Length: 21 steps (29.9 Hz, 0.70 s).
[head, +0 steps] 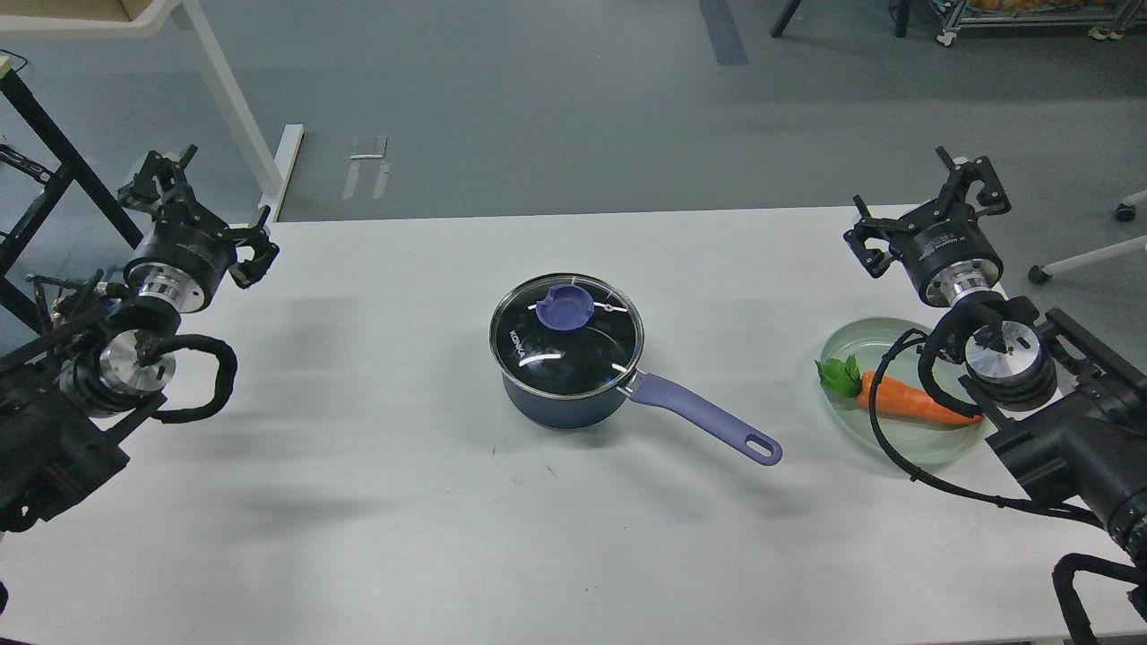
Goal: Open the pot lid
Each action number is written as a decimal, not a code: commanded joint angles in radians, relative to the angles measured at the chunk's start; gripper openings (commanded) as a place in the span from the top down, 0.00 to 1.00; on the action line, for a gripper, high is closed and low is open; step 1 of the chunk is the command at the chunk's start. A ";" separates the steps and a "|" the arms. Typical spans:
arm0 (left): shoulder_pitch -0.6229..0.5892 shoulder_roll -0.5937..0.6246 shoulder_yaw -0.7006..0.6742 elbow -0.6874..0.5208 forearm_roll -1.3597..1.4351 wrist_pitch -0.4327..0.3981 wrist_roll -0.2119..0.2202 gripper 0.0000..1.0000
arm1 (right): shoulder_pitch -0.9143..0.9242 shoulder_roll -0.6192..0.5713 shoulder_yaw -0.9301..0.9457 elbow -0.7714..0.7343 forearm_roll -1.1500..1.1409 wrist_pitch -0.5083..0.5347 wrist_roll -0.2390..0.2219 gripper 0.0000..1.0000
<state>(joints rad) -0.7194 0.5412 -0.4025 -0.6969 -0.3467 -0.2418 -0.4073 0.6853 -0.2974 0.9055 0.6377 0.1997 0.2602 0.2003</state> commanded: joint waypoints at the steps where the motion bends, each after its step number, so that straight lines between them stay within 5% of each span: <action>1: 0.006 0.002 0.001 -0.003 0.002 -0.007 -0.001 0.01 | 0.014 0.001 -0.007 -0.001 0.000 -0.001 0.002 0.00; 9: 0.003 0.000 -0.002 -0.001 0.000 0.010 0.001 0.01 | 0.042 -0.025 -0.089 0.019 -0.002 0.005 0.004 0.00; 21: -0.009 0.036 -0.004 -0.001 0.000 -0.016 0.018 0.01 | 0.402 -0.253 -0.626 0.144 -0.087 0.013 0.007 0.00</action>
<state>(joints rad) -0.7262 0.5711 -0.4083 -0.6979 -0.3488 -0.2482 -0.3923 0.9855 -0.5015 0.4187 0.7267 0.1822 0.2732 0.2061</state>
